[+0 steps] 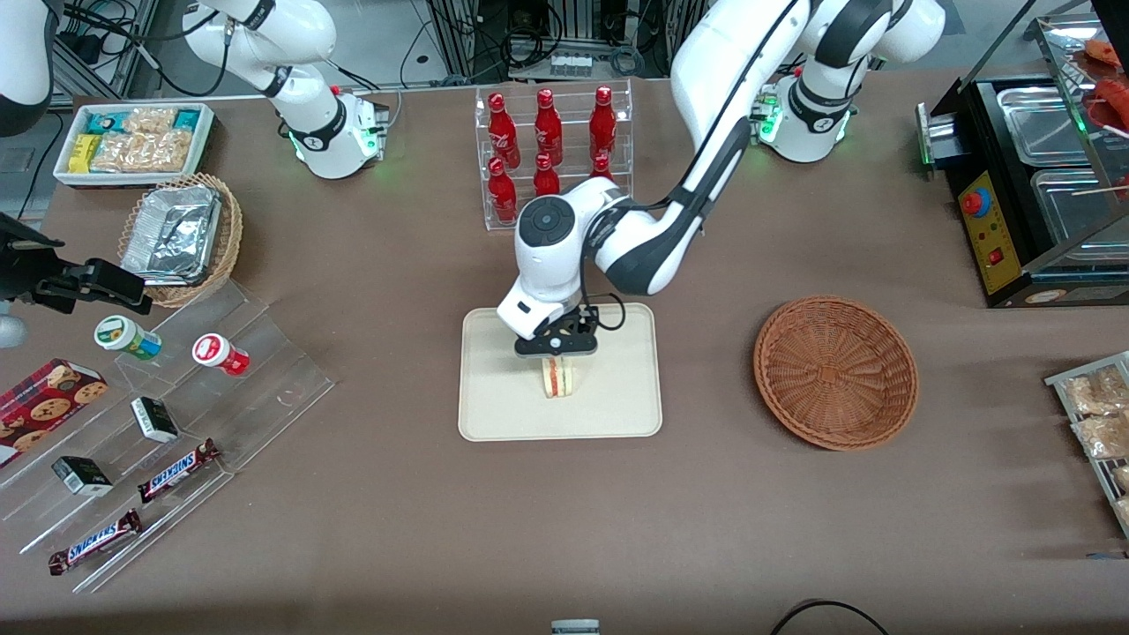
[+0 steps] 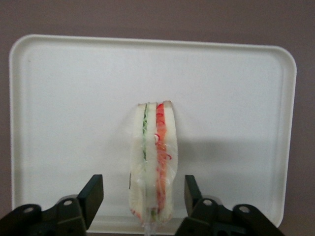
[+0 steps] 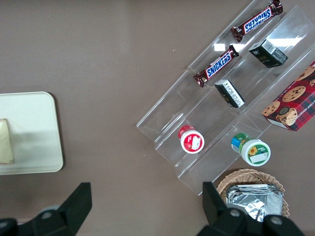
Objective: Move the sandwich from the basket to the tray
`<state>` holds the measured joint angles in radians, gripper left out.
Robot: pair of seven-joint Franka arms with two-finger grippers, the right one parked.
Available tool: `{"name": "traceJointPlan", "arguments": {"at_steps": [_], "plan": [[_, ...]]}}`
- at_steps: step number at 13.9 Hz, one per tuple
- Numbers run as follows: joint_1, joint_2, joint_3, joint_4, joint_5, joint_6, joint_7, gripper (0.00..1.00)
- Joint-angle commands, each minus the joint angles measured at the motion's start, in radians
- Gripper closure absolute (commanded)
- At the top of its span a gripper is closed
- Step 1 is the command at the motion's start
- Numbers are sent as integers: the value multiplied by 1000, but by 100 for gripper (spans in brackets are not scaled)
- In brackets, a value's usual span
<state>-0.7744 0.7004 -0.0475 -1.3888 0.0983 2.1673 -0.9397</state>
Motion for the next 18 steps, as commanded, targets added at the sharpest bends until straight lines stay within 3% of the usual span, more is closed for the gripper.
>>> {"name": "traceJointPlan", "arguments": {"at_steps": [1,7,11,16,18], "plan": [[52,-129,0,-24,-5,-119,-13,1],[237,-370,-2,-29,-34,-466,13,1],[390,-501,0,-55,-69,-576,166,1],[588,-605,0,-61,-77,-751,497,1],[650,-680,11,-125,-75,-793,614,1]]}}
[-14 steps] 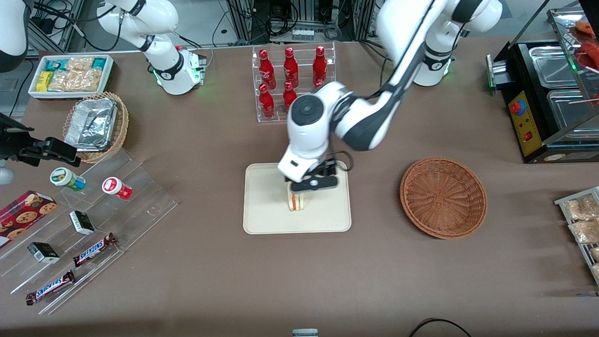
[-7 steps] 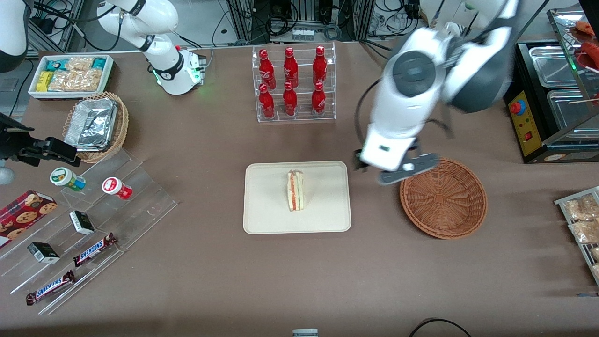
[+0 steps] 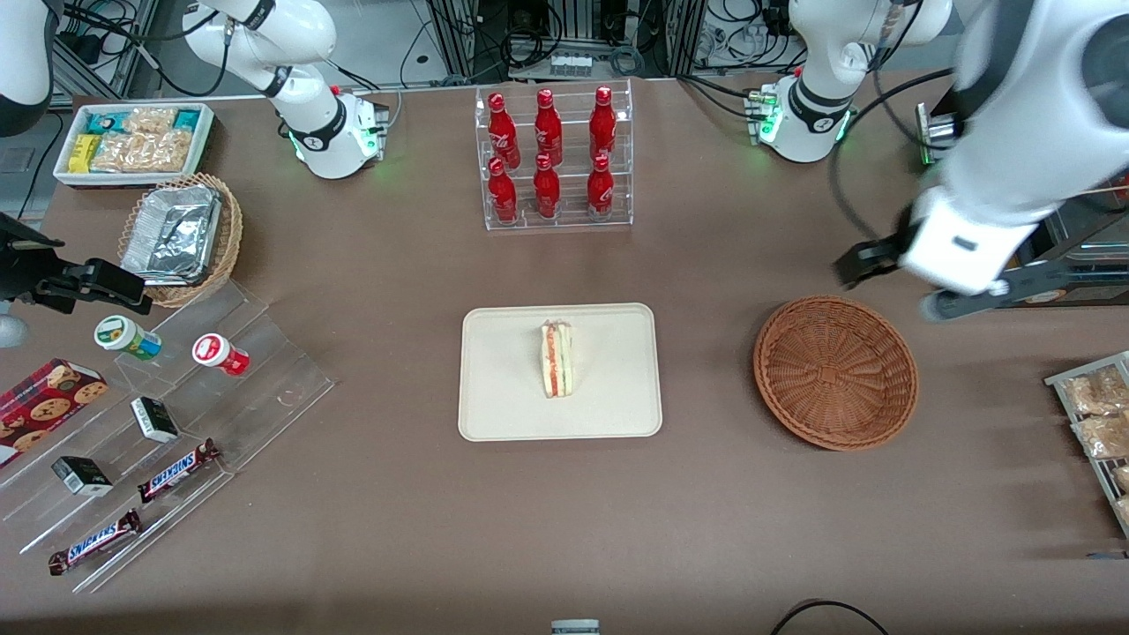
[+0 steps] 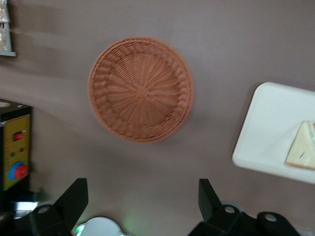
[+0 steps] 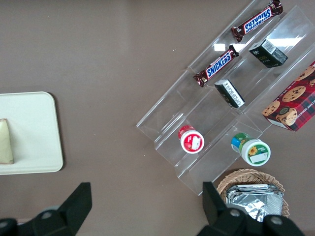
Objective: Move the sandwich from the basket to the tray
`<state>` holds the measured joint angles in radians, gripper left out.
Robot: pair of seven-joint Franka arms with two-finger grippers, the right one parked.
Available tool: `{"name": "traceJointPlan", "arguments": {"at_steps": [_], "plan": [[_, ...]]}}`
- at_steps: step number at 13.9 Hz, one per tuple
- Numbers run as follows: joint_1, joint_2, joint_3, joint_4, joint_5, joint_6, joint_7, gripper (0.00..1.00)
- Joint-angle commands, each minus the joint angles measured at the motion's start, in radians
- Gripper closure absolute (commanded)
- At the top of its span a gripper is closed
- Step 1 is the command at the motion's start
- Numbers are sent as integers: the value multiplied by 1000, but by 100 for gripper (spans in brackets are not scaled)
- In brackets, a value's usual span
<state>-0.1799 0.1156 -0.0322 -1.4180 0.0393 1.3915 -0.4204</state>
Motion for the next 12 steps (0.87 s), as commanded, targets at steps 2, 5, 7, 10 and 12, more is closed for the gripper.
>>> {"name": "traceJointPlan", "arguments": {"at_steps": [2,5,7,10,12], "plan": [[153,-158,-2,-137,-16,-23,248,1],[244,-209,0,-171,-16,-49,434,1],[235,-223,34,-199,-18,-37,453,1],[206,-220,35,-197,-22,-43,463,1],[169,-206,44,-191,-18,-43,451,1]]}}
